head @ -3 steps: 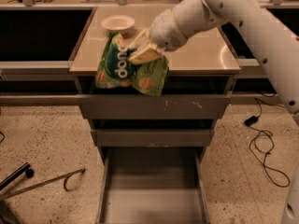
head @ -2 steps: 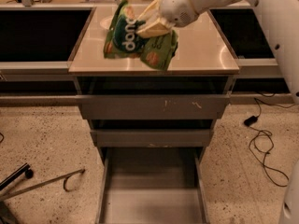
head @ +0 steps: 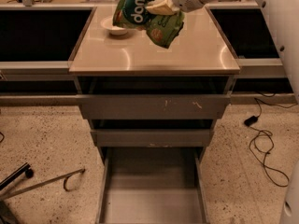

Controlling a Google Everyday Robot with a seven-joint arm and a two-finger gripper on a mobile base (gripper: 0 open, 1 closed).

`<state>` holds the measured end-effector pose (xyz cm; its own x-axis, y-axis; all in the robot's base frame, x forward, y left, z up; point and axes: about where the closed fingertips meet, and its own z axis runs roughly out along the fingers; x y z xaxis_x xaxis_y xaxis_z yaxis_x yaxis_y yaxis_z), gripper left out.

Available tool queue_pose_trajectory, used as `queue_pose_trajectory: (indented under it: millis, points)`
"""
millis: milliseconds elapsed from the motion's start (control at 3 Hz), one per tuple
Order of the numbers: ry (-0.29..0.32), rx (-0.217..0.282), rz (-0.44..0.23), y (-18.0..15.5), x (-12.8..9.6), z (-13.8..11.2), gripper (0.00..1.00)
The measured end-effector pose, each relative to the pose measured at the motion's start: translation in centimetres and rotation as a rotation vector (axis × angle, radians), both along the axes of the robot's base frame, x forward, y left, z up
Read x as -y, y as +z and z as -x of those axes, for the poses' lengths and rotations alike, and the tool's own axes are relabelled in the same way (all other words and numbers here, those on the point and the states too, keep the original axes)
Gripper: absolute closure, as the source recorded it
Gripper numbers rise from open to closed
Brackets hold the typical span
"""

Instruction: Pick green rice chip bag from bottom drawer and place on counter

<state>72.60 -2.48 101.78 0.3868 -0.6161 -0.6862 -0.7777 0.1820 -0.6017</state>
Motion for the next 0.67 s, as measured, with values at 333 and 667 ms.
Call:
queue_pose_trajectory:
  millis: [333, 667]
  points:
    - [0.007, -0.002, -0.001, -1.2, -0.2, -1.0, 1.00]
    - [-0.063, -0.013, 0.033, -6.3, 0.9, -5.5, 1.00]
